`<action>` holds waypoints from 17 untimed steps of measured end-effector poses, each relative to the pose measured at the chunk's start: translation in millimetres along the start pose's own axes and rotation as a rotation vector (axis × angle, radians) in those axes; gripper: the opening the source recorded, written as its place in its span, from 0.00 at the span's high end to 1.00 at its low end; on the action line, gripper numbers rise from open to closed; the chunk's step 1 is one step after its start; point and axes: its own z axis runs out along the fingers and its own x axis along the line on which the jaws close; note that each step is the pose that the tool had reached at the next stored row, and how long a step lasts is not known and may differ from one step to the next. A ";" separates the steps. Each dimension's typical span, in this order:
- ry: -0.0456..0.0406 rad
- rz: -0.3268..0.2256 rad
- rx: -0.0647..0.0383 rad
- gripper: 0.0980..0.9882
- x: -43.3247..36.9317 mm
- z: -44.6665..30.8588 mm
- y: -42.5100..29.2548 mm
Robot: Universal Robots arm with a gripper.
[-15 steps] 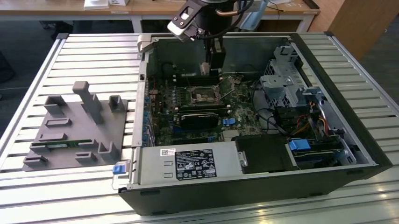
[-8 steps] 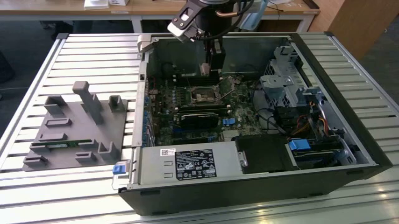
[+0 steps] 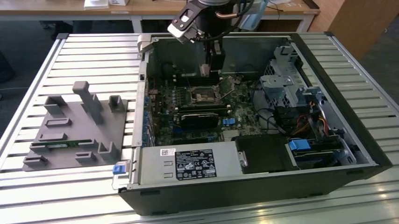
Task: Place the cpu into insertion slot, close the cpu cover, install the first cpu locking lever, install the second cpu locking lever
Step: 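Place the cpu into insertion slot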
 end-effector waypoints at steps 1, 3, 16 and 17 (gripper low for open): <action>0.0000 0.000 0.000 0.51 0.0 1.2 -0.2; -0.0001 0.000 0.000 0.51 0.0 2.9 -0.3; -0.0002 0.000 0.000 0.51 0.0 9.0 -0.8; -0.0002 0.000 0.000 0.51 0.0 9.3 -0.8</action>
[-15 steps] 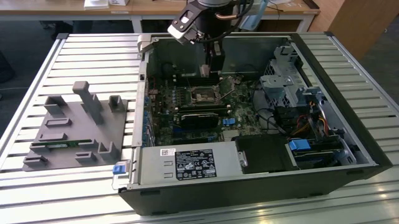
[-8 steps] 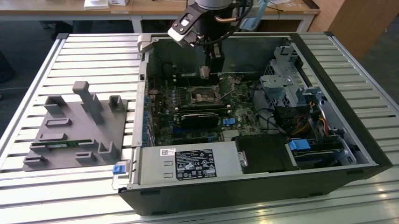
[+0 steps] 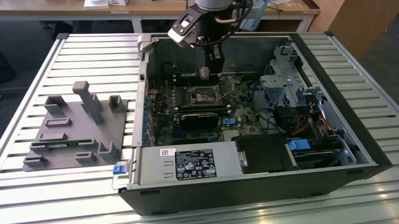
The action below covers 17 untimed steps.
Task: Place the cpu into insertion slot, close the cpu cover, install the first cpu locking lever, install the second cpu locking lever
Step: 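Place the cpu into insertion slot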
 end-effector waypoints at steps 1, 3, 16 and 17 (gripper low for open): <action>0.0001 0.000 0.000 0.51 0.0 0.3 0.0; 0.0001 0.000 0.000 0.51 0.0 0.8 -0.1; 0.0000 0.000 0.000 0.51 0.0 5.8 -0.4; -0.0001 0.000 0.000 0.51 0.1 5.9 -0.4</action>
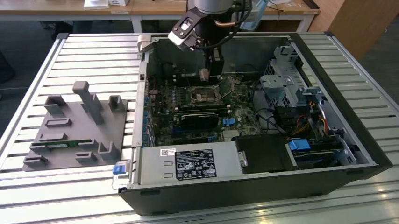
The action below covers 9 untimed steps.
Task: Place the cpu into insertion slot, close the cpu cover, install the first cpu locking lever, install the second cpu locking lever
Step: 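Place the cpu into insertion slot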
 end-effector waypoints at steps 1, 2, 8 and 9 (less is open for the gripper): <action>0.0000 0.000 0.000 0.51 0.1 0.2 0.0; 0.0002 0.000 0.000 0.51 0.2 0.5 -0.1; -0.0003 0.000 0.003 0.51 1.1 2.3 -0.2; -0.0004 0.000 0.003 0.51 1.1 2.5 -0.2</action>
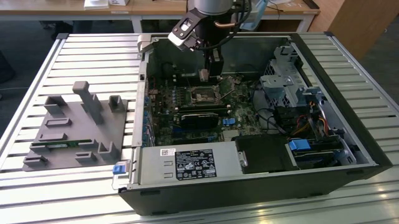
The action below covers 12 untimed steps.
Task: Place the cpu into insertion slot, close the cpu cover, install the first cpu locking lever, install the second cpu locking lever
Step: 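Place the cpu into insertion slot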
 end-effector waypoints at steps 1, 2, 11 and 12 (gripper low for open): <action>0.0000 0.000 0.000 0.51 0.0 0.3 0.0; 0.0000 0.000 0.000 0.51 0.0 0.5 -0.1; 0.0005 -0.005 0.000 0.51 0.0 3.5 -0.3; 0.0004 -0.005 0.000 0.51 0.0 4.2 -0.3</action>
